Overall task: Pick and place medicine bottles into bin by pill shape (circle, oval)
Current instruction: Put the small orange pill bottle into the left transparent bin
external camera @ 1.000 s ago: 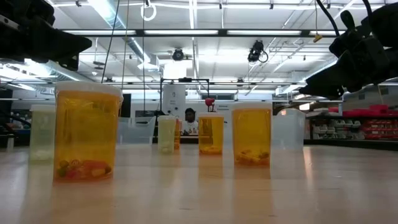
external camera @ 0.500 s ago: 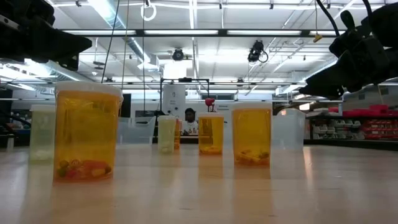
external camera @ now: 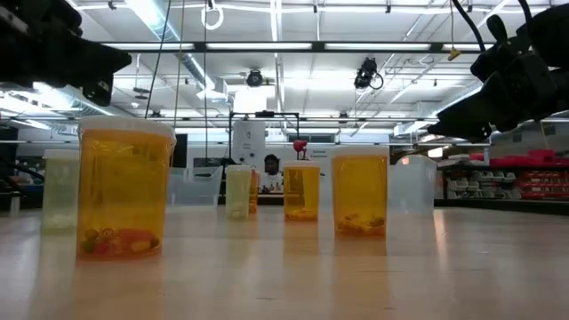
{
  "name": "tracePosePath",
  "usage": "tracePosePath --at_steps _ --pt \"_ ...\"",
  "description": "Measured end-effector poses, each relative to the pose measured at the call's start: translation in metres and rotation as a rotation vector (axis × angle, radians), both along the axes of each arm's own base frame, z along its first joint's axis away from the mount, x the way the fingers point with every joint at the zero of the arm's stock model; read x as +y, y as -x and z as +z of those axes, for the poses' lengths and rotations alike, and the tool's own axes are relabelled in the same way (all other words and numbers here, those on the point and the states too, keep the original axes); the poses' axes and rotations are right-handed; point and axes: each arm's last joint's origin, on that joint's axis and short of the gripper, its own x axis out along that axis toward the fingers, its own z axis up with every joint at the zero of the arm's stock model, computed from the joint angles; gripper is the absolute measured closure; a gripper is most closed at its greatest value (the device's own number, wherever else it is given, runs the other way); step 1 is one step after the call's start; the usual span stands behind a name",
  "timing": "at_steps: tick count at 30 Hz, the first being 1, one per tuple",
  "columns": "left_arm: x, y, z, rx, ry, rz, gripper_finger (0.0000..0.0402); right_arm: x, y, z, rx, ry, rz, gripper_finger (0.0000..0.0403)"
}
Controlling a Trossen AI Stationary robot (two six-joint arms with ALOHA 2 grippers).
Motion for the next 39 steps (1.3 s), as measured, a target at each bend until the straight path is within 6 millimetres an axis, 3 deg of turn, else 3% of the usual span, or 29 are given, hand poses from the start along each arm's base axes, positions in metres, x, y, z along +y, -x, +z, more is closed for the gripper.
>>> tracePosePath --at_steps 8,14,20,26,34,39 --pt "-0.004 0.000 0.002 -0.012 0.181 -0.138 0.0381 0.000 0.000 0.000 0.000 0.000 0.000 0.0127" --pt "-0.007 -0.007 -0.001 0.091 0.265 -0.187 0.0392 0.000 0.000 0.000 0.000 0.000 0.000 0.0127" --pt "-0.011 -0.017 0.003 0.196 0.205 -0.169 0.0390 0.000 0.000 0.000 0.000 0.000 0.000 0.0127" --pt "-0.013 -0.027 -0.008 0.316 0.156 -0.139 0.0380 0.000 0.000 0.000 0.000 0.000 0.000 0.0127" --pt "-0.010 -0.036 -0.025 0.460 0.317 -0.046 0.0364 0.000 0.000 0.000 0.000 0.000 0.000 0.0127" --pt "-0.007 -0.050 -0.015 0.527 0.291 0.008 0.0345 0.000 0.000 0.000 0.000 0.000 0.000 0.0127"
